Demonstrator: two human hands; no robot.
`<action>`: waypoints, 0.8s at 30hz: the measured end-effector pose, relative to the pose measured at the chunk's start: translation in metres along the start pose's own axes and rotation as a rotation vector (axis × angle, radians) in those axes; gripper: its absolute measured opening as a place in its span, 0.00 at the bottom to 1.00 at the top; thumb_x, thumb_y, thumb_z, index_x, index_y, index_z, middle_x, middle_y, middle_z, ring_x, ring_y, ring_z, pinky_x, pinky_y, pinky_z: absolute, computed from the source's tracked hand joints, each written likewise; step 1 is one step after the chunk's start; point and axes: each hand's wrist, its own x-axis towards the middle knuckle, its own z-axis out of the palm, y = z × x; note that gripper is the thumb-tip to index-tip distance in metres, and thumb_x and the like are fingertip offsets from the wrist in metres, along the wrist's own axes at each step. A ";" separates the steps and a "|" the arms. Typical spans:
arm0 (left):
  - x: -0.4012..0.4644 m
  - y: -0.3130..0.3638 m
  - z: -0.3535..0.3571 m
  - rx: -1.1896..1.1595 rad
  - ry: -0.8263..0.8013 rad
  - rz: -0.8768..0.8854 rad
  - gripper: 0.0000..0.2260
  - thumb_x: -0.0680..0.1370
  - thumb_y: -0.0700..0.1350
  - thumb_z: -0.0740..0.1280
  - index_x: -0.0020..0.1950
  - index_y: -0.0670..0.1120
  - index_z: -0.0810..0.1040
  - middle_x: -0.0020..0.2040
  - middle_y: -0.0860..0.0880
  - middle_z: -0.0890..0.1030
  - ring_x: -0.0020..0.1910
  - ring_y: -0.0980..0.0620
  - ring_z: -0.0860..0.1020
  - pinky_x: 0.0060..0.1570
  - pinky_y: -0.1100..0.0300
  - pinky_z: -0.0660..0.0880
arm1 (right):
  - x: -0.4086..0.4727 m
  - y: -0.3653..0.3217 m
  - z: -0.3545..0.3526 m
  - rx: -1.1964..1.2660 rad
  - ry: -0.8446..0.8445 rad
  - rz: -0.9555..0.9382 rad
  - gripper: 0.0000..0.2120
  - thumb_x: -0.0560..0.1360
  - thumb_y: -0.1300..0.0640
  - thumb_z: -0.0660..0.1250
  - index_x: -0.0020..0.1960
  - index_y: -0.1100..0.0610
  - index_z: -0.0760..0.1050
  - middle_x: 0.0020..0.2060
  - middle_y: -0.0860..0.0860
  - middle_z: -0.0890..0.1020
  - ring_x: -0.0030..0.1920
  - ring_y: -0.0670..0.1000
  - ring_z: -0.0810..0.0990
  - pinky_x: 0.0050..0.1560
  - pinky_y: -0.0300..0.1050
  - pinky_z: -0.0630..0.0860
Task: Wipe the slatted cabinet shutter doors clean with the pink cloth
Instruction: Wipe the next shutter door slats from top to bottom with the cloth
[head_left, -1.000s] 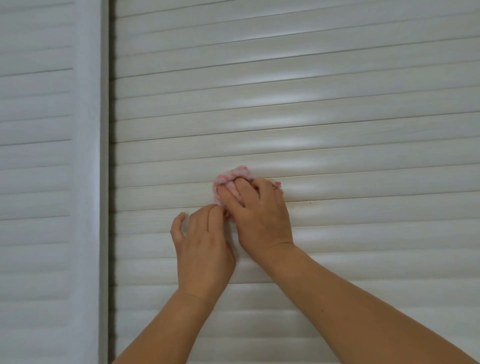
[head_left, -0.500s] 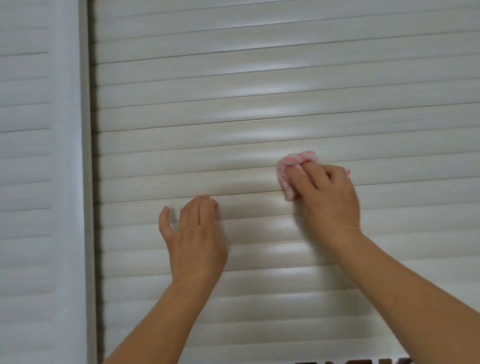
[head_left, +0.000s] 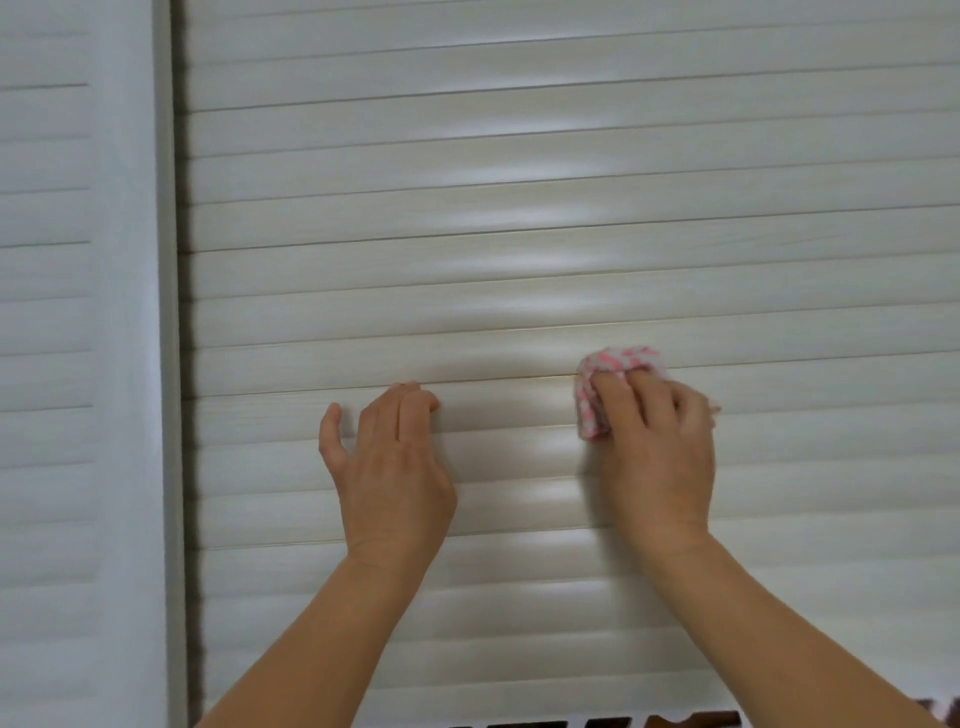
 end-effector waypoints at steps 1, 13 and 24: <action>0.000 -0.001 0.000 -0.007 0.004 0.001 0.29 0.58 0.26 0.65 0.53 0.49 0.67 0.53 0.48 0.78 0.54 0.50 0.76 0.68 0.45 0.52 | 0.001 -0.011 0.003 0.012 -0.008 -0.032 0.17 0.69 0.61 0.59 0.53 0.59 0.80 0.49 0.59 0.81 0.48 0.59 0.68 0.44 0.54 0.75; 0.001 -0.008 -0.008 0.016 -0.010 0.044 0.23 0.63 0.29 0.59 0.52 0.49 0.67 0.54 0.49 0.79 0.52 0.49 0.79 0.68 0.45 0.49 | 0.011 -0.066 0.021 0.143 -0.058 -0.293 0.16 0.72 0.62 0.58 0.56 0.56 0.76 0.48 0.56 0.82 0.39 0.60 0.77 0.39 0.55 0.77; 0.000 0.002 -0.007 0.012 -0.085 -0.058 0.24 0.61 0.26 0.61 0.52 0.46 0.72 0.53 0.48 0.79 0.55 0.49 0.77 0.69 0.44 0.47 | 0.021 -0.006 -0.011 -0.153 -0.179 -0.003 0.17 0.68 0.58 0.59 0.52 0.55 0.80 0.48 0.58 0.81 0.41 0.61 0.77 0.43 0.55 0.74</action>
